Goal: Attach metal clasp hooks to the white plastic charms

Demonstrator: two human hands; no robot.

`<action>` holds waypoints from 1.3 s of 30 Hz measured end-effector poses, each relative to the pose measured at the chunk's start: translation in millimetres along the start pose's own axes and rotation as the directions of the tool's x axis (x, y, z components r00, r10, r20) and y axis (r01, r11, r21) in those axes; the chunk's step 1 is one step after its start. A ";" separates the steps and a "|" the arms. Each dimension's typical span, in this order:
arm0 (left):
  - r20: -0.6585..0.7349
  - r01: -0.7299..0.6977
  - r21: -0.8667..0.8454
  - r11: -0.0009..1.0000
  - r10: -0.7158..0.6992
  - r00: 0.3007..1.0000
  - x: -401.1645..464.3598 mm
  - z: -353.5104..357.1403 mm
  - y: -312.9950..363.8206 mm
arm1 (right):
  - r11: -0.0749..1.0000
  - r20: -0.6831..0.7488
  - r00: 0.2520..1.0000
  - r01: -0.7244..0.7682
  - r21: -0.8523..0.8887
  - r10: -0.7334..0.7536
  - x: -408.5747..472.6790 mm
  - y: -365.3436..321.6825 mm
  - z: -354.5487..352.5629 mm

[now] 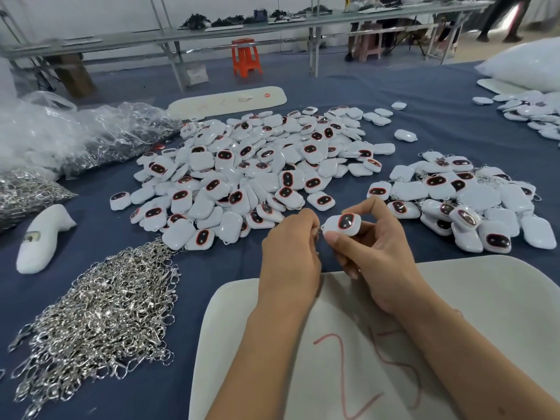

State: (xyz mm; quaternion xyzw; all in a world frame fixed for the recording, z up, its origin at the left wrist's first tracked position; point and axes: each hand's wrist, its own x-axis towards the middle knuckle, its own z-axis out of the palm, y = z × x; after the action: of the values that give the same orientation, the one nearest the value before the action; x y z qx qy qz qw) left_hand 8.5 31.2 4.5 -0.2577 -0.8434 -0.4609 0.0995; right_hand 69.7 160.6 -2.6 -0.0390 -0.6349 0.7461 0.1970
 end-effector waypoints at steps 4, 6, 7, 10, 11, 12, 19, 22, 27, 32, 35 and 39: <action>0.033 -0.003 0.062 0.998 0.001 0.999 0.2 -2.0 3.6 | 1.000 0.018 1.000 0.017 -0.025 -0.017 -0.7 0.7 -1.4; 0.032 -0.005 0.076 0.997 0.003 0.999 -0.5 -1.9 2.2 | 0.999 0.018 1.000 0.019 -0.026 -0.019 -0.9 0.2 -1.3; 0.018 0.013 0.008 1.000 -0.013 1.000 -2.0 -1.8 0.9 | 1.000 0.012 1.000 0.011 0.001 -0.011 -0.7 -0.3 -0.6; 0.067 0.236 -0.483 0.843 -0.233 0.970 -3.5 -1.9 1.2 | 0.989 0.011 0.999 -0.032 0.148 0.030 1.1 -2.7 0.0; 0.135 0.314 -0.625 0.714 -0.297 0.945 -3.3 -1.7 2.2 | 0.985 0.017 0.999 -0.034 0.168 0.031 1.5 -3.5 -0.4; 0.186 0.359 -0.708 0.608 -0.330 0.925 -2.0 -1.4 3.3 | 0.984 0.023 0.999 -0.027 0.175 0.023 2.1 -4.1 -0.5; 0.214 0.389 -0.802 0.453 -0.390 0.896 0.7 0.9 3.2 | 0.992 0.020 1.000 -0.012 0.127 0.010 2.6 -3.0 1.6; 0.110 0.313 -0.812 0.493 -0.397 0.911 1.0 3.7 3.5 | 0.992 0.017 0.999 -0.047 0.119 0.046 3.4 -1.0 0.7; -0.071 0.180 -0.656 0.733 -0.298 0.952 -0.3 4.7 -1.5 | 0.984 0.002 0.997 -0.075 0.163 0.076 4.3 0.2 -1.8; -0.151 0.111 -0.468 0.877 -0.204 0.967 -1.1 6.8 -4.6 | 0.976 -0.016 0.995 -0.089 0.197 0.094 3.3 -1.7 -2.9; -0.163 0.055 -0.358 0.932 -0.120 0.979 -1.4 4.7 -3.8 | 0.971 -0.022 0.994 -0.104 0.214 0.111 2.9 -3.0 -2.9; -0.161 -0.061 -0.175 0.983 0.033 0.986 -2.3 -1.2 -0.8 | 0.980 -0.008 0.994 -0.107 0.168 0.110 2.6 -3.2 -3.9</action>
State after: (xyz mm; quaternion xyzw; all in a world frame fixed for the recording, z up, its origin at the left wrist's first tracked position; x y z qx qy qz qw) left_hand 9.9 29.1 3.7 -0.2484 -0.7817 -0.5513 0.1529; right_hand 69.3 165.5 0.2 -0.0634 -0.5651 0.8061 0.1640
